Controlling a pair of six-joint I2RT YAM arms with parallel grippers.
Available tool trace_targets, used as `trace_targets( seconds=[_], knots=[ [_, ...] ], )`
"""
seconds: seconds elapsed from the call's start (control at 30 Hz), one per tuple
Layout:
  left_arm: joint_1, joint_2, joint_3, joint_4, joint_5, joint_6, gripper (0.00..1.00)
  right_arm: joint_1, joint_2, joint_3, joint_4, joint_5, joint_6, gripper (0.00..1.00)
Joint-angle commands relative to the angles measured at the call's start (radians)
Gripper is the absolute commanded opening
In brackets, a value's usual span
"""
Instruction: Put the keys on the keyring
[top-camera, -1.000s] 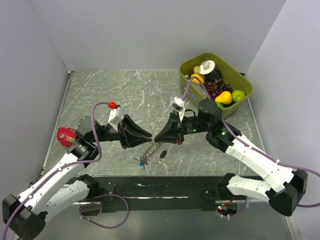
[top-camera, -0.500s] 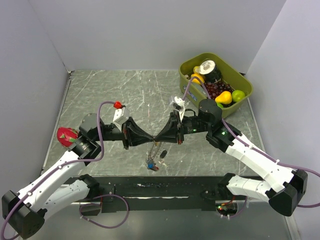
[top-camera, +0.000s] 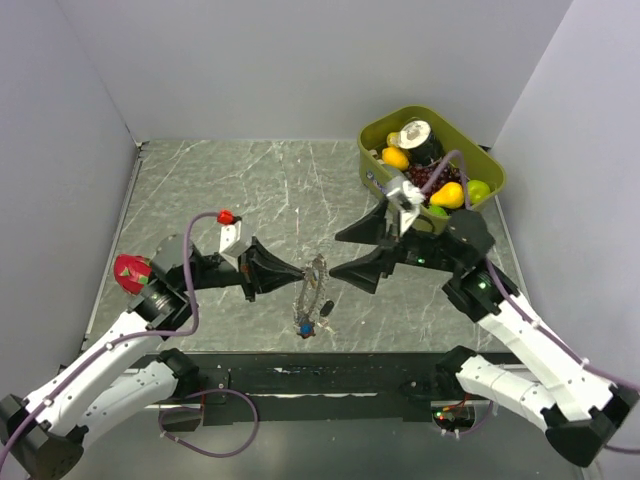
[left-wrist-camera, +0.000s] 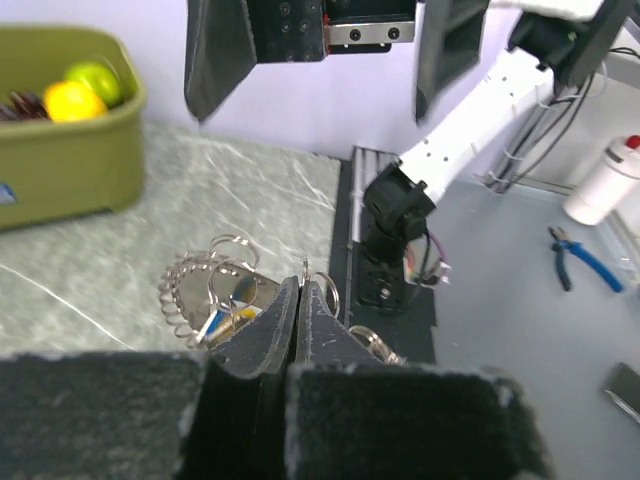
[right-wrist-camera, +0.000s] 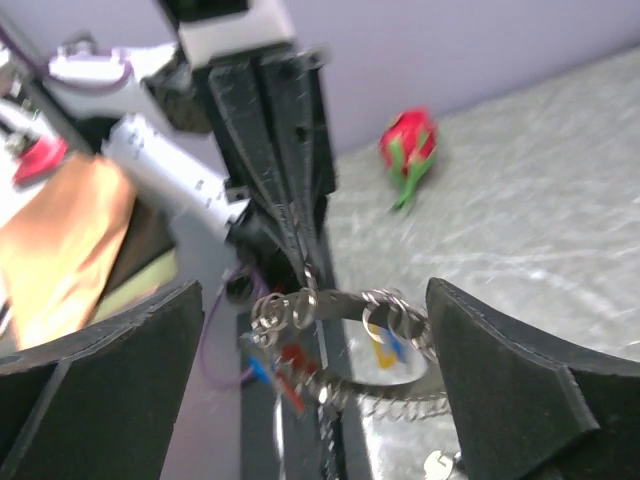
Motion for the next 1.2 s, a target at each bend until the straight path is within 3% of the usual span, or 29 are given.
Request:
trace_targets(
  seconds=[0.0, 0.17, 0.57, 0.77, 1.17],
  knots=[
    [-0.005, -0.056, 0.014, 0.025, -0.041, 0.086, 0.01, -0.045, -0.051, -0.033, 0.076, 0.052, 0.041, 1.00],
    [-0.005, -0.094, -0.023, 0.042, 0.015, 0.171, 0.01, -0.059, -0.051, -0.048, 0.068, 0.034, 0.046, 1.00],
    [-0.005, -0.330, -0.175, 0.091, 0.108, 0.612, 0.01, -0.062, -0.040, -0.048, 0.045, 0.006, 0.027, 0.99],
    [-0.005, -0.412, -0.207, 0.090, 0.092, 0.691, 0.01, -0.063, -0.014, -0.047, 0.054, -0.012, 0.029, 1.00],
    [-0.005, -0.366, -0.164, 0.008, 0.091, 0.679, 0.01, -0.062, 0.026, -0.034, 0.065, -0.061, 0.029, 1.00]
  ],
)
